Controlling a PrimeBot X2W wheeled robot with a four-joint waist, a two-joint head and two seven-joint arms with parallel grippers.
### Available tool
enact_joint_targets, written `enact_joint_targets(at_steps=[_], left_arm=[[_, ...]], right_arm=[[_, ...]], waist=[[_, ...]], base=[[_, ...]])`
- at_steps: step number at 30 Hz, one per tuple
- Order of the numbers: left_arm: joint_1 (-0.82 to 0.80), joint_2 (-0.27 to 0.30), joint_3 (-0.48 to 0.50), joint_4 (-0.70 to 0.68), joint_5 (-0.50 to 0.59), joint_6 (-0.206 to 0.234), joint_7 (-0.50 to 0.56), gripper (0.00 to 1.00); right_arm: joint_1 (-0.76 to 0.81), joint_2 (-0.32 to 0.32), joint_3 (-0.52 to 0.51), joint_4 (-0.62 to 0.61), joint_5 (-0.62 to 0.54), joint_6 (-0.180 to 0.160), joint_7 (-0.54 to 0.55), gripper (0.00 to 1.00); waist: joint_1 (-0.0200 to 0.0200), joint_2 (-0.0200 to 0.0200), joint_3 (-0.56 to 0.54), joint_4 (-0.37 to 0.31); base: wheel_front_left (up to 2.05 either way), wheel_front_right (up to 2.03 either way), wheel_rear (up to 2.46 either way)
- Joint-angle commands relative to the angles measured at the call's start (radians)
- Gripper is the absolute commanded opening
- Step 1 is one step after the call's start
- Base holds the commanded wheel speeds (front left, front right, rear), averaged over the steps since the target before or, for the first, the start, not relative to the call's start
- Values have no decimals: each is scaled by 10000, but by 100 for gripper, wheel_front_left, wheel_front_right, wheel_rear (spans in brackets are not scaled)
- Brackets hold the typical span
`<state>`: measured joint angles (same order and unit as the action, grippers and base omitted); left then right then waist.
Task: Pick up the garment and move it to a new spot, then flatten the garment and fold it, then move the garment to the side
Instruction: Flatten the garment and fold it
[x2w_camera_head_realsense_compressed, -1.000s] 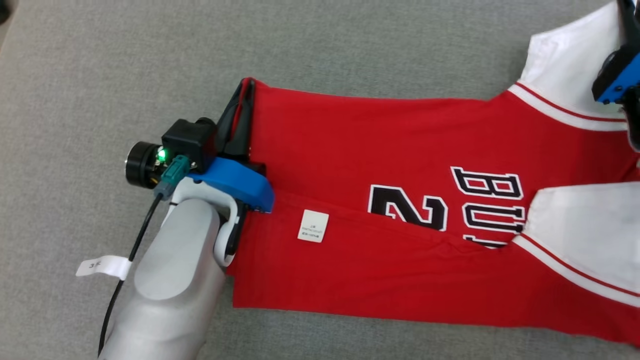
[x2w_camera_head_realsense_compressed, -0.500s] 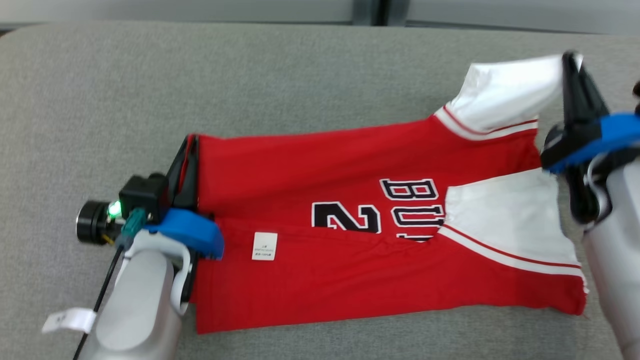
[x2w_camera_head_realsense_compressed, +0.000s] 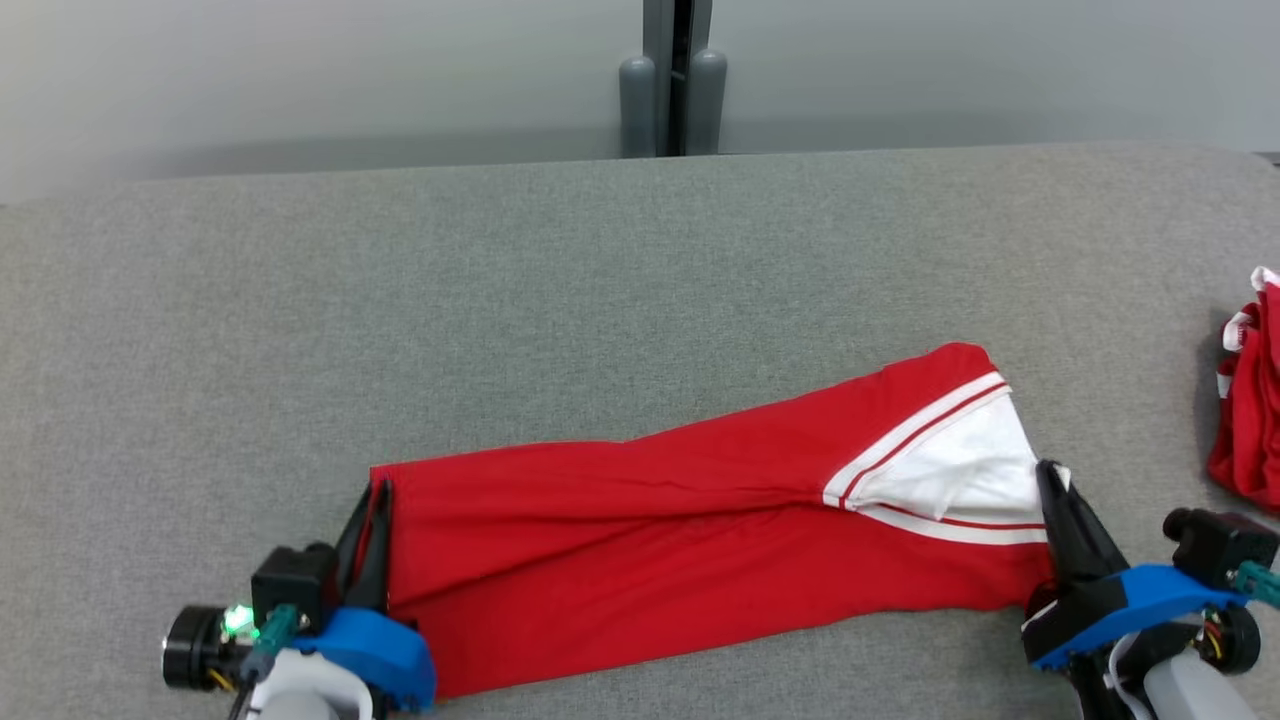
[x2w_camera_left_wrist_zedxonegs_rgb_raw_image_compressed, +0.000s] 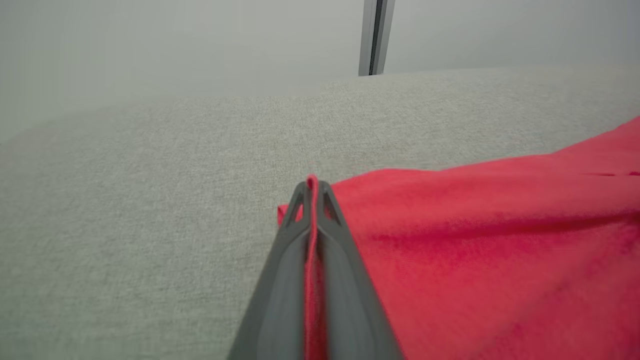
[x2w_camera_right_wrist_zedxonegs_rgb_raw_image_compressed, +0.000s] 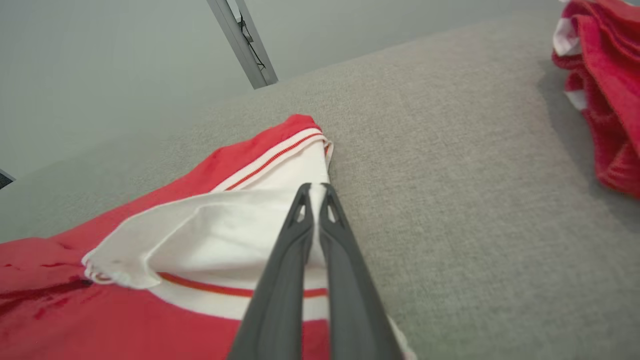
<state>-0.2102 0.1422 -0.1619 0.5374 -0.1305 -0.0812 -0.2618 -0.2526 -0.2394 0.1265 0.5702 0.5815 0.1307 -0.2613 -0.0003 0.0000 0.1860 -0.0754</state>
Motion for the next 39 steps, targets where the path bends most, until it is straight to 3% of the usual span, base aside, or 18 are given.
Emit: enact_joint_targets(at_steps=[1,2,3,4,5,12,18,27,34,39], left_arm=[[284,-31,98,66,106,-55,-43,0],[427,-78,129,111,98,-36,-43,0],[531,-107,165,143,131,1,-45,29],[618,-148,232,132,158,69,-45,70],[710,-207,338,102,156,157,-45,100],[1451,-649,984,-1098,230,617,-43,100],[1899,-838,916,-1789,362,580,-43,100],[2294,-907,376,-1830,220,555,-43,100],[1967,-914,-26,-1709,87,511,-43,100],[1724,-910,-202,-1670,-7,530,-43,100]], right_arm=[[216,89,-40,-22,-176,0,-46,0],[317,142,-74,-4,-257,0,-47,0],[390,162,-151,25,-376,0,-45,0],[405,162,-291,-30,-576,0,-47,37],[400,190,-385,-167,-832,0,-47,100],[673,538,-1057,-1031,-2821,0,-41,100],[1093,935,-1459,-1166,-3858,0,-42,100],[1378,1210,-1413,-528,-4219,0,-40,100],[401,943,-1449,315,-4138,0,-39,100],[-777,858,-1564,1629,-4175,0,279,100]], waist=[[3,0,-108,-59],[3,0,-146,-56],[3,0,-182,-45],[3,0,-223,-24],[3,0,-251,-5],[3,0,-683,184],[3,0,-1138,297],[3,0,-1309,310],[3,0,-881,418],[3,0,-524,636]], base=[[0,0,0],[0,0,0],[0,0,0],[0,0,0],[0,0,0],[0,0,0],[0,0,0],[0,0,0],[0,0,0],[0,0,0]])
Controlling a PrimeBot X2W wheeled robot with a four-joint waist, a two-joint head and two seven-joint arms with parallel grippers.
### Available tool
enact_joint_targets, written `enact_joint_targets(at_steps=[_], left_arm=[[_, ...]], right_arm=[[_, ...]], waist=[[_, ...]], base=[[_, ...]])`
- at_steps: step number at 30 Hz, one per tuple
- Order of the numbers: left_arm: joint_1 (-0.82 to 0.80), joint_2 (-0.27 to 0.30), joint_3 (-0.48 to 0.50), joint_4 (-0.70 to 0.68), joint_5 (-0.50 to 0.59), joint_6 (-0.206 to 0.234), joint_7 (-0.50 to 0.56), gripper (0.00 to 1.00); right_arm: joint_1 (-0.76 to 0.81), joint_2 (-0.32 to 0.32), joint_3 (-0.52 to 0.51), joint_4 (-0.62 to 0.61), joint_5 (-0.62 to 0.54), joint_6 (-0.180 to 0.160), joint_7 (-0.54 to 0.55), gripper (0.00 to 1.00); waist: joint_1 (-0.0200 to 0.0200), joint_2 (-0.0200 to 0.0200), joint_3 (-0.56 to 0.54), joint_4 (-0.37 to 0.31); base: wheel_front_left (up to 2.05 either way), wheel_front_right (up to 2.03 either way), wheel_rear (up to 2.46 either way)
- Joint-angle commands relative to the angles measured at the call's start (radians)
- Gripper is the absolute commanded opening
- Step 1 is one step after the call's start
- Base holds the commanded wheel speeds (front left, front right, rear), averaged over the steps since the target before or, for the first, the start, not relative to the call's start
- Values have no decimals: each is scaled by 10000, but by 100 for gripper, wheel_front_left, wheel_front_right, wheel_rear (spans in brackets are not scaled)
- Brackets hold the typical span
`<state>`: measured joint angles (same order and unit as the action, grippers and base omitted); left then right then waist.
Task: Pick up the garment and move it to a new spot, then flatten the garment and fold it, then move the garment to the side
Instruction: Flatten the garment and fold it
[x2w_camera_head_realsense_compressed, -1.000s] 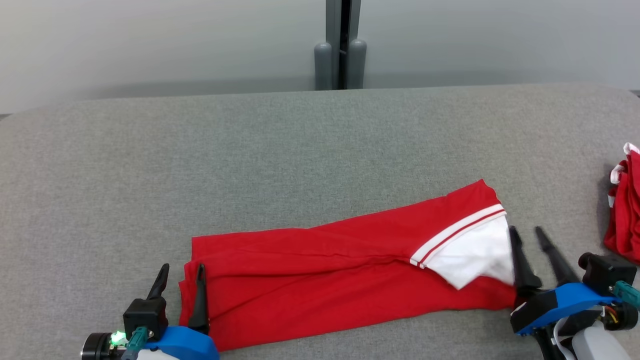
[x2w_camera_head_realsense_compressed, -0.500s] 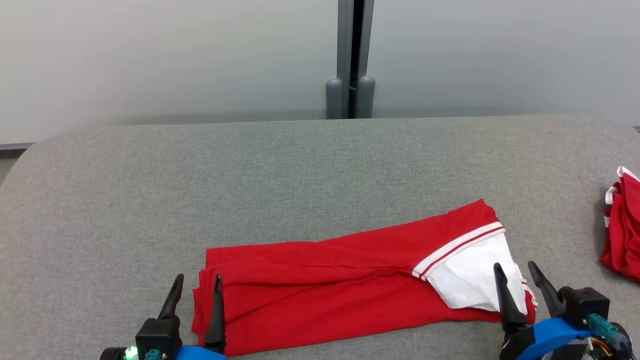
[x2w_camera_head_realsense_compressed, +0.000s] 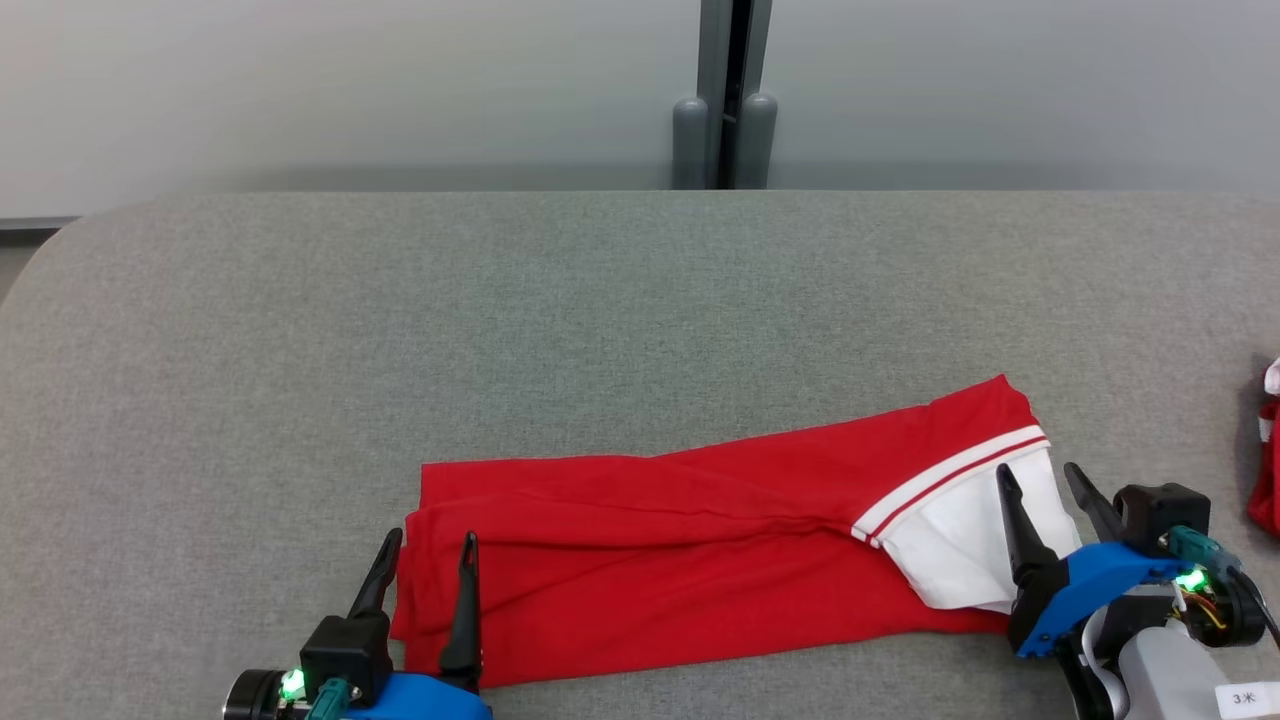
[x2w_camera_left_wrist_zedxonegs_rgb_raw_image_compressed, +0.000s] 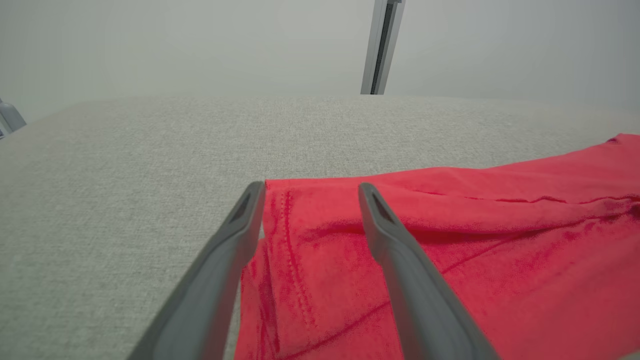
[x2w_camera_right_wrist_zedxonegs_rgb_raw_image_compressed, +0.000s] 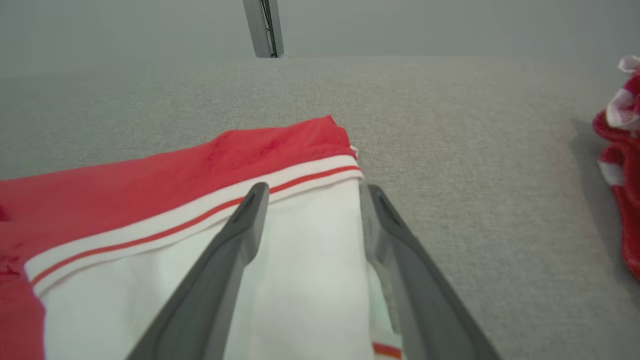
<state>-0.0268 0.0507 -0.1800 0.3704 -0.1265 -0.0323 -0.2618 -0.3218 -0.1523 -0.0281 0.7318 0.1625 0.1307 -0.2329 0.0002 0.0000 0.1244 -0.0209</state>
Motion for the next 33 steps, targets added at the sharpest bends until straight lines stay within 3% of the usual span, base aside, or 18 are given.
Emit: enact_joint_targets(at_steps=[1,14,15,17,22,27,30,33], left_arm=[[-156,3,6,0,-71,80,-43,100],[-176,-3,256,58,43,-1,-43,100],[-178,-3,255,62,34,3,-43,100],[-203,3,242,97,22,-3,-43,100],[-355,4,105,217,111,-109,-44,100],[-248,0,28,233,-57,-29,-44,100],[-98,3,-29,244,-142,-9,-44,100],[7,3,-93,282,-205,-10,-44,100]], right_arm=[[-274,-52,-16,305,-53,0,64,100],[-506,197,-1067,3587,-455,-56,342,100],[-492,331,-967,3739,-391,-53,347,85],[-532,549,-699,3896,-242,-46,336,2],[-969,462,-249,3694,72,-9,4,0],[-1081,-211,-660,2943,357,-21,-298,0],[-913,-325,-1027,1737,288,-8,-328,0],[-472,-50,-1127,344,277,-1,-323,0]], waist=[[-2,0,156,138],[-2,0,405,234],[-2,0,401,189],[-2,0,389,102],[-2,0,359,-73],[-2,0,181,-229],[-2,0,50,-326],[-2,0,-76,-360]], base=[[0,0,0],[0,0,0],[0,0,0],[0,0,0],[0,0,0],[0,0,0],[0,0,0],[0,0,0]])
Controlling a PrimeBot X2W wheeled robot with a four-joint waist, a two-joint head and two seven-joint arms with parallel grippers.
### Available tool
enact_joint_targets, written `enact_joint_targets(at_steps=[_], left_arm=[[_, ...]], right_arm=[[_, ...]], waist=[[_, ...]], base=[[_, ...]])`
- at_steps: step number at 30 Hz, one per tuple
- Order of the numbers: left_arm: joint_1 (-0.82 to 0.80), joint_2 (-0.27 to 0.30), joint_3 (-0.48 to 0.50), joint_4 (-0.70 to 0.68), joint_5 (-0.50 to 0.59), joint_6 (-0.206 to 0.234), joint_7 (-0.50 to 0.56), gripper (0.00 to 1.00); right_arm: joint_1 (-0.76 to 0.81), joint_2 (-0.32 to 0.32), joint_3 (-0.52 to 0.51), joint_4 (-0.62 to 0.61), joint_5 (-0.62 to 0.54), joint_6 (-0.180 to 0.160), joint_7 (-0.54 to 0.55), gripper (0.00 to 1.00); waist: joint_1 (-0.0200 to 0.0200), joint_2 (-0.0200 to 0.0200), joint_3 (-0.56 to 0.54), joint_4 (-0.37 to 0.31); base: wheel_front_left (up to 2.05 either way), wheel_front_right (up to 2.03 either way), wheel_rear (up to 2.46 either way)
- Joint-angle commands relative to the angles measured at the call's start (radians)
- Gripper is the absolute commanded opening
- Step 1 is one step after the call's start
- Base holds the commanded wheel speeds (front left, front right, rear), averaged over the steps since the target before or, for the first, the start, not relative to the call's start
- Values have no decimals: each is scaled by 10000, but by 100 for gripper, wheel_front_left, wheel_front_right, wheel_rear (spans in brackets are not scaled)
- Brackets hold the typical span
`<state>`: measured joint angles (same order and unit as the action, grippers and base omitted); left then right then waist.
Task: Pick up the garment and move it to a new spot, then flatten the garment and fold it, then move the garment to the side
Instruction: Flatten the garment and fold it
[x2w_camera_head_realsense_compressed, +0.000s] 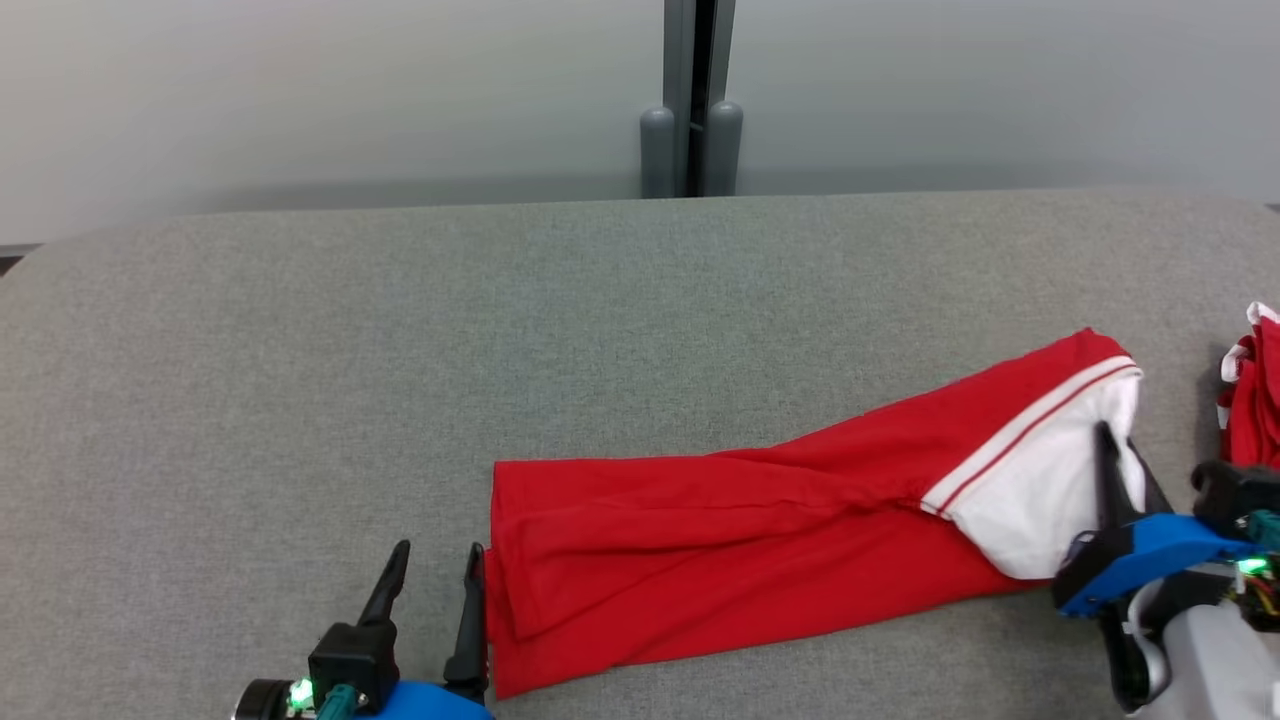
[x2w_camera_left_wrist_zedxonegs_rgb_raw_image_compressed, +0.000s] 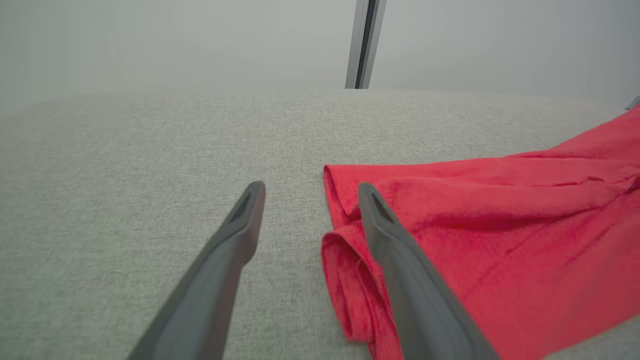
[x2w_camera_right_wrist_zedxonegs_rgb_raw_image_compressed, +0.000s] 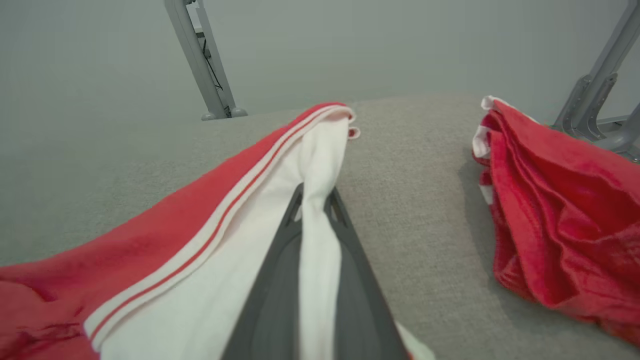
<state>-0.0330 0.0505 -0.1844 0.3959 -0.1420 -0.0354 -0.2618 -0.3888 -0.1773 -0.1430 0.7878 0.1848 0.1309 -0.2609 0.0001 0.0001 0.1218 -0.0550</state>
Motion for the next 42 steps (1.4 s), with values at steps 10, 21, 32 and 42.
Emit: enact_joint_targets(at_steps=[10,21,32,42], left_arm=[[53,7,-497,54,-150,-37,-44,100],[156,3,-817,85,15,-145,-45,100],[306,1,-820,111,1,-113,-44,100],[67,4,-375,-16,41,-78,-44,100]], right_arm=[[1416,1043,2262,-3295,1327,-2,-47,0],[1064,1209,4480,-2888,2244,-2,-49,0],[365,1244,6441,-2221,3813,-2,-49,100],[946,1243,4421,-2219,2045,-2,-49,100]], waist=[[-1,-1,-357,882],[-1,-1,-367,2907],[-1,-1,-455,3394],[-1,-1,-812,1647]], base=[[0,0,0],[0,0,0],[0,0,0],[0,0,0]])
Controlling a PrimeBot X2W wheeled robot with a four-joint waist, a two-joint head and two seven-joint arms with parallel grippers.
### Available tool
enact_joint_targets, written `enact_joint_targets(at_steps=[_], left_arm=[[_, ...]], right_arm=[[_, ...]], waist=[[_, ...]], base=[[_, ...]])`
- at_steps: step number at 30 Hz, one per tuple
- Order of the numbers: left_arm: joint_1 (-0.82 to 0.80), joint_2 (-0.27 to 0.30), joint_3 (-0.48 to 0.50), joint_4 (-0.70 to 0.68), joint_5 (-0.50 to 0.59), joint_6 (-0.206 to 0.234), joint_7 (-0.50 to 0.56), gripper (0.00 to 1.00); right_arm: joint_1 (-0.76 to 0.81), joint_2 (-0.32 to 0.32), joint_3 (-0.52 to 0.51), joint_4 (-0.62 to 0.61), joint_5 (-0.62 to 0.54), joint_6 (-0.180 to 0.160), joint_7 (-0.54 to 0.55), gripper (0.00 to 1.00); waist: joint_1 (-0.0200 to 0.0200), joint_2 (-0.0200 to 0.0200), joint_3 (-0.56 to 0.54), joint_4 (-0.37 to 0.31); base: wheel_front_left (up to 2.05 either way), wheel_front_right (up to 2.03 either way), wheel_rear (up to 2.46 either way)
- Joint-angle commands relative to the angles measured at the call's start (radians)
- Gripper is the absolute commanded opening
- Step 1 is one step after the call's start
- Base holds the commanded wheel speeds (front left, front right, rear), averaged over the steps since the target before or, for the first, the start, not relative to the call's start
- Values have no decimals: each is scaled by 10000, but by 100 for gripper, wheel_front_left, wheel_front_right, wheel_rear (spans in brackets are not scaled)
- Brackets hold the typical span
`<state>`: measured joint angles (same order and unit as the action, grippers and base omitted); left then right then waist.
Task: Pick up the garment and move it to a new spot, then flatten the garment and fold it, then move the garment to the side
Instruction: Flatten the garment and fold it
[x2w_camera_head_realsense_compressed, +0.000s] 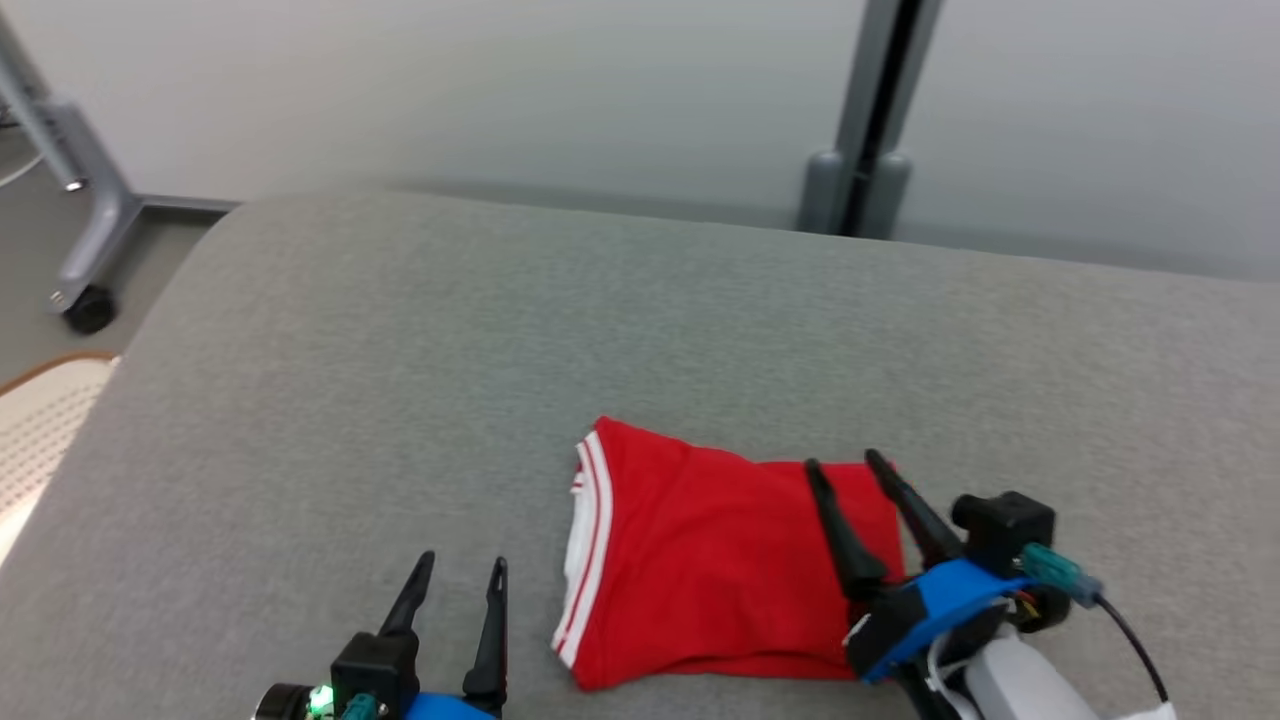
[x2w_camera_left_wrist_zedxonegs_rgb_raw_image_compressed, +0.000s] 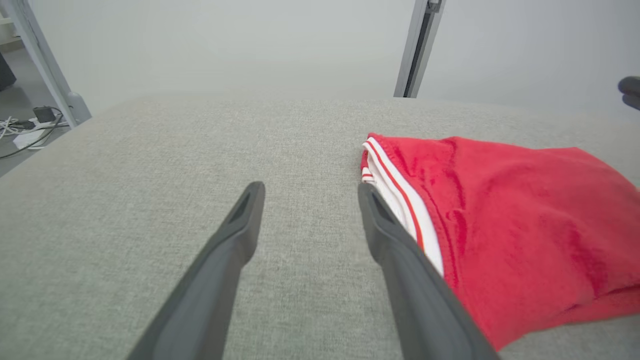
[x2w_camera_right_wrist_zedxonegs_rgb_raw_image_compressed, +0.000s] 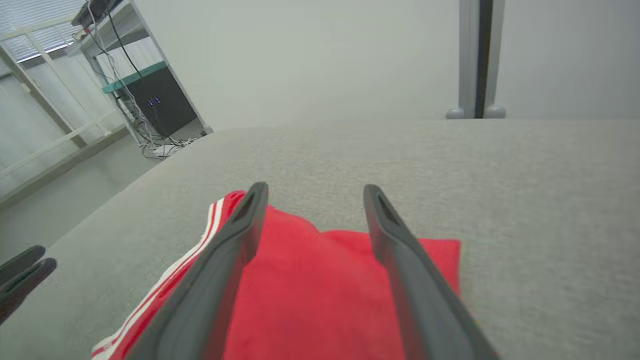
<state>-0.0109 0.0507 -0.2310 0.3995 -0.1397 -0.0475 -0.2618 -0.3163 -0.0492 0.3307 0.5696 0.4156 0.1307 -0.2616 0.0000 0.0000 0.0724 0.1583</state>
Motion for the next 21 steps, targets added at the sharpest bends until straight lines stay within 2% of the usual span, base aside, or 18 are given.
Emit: enact_joint_targets(at_steps=[1,7,13,21], left_arm=[[-154,2,91,-53,18,43,-44,100],[-116,3,301,-73,49,244,-44,100],[126,2,507,-78,-8,506,-44,100],[292,3,592,-119,-41,745,-44,100]], right_arm=[[221,-38,-315,-37,-264,0,-42,100],[1065,-27,-2009,-302,-1838,0,-40,100],[1680,-32,-2693,-498,-2630,0,-39,100],[2241,-26,-3073,-465,-2898,0,-39,100]], waist=[[0,0,-317,-486],[0,0,-472,-1432],[0,0,-546,-2044],[0,0,-561,-2176]], base=[[0,0,0],[0,0,0],[0,0,0],[0,0,0]])
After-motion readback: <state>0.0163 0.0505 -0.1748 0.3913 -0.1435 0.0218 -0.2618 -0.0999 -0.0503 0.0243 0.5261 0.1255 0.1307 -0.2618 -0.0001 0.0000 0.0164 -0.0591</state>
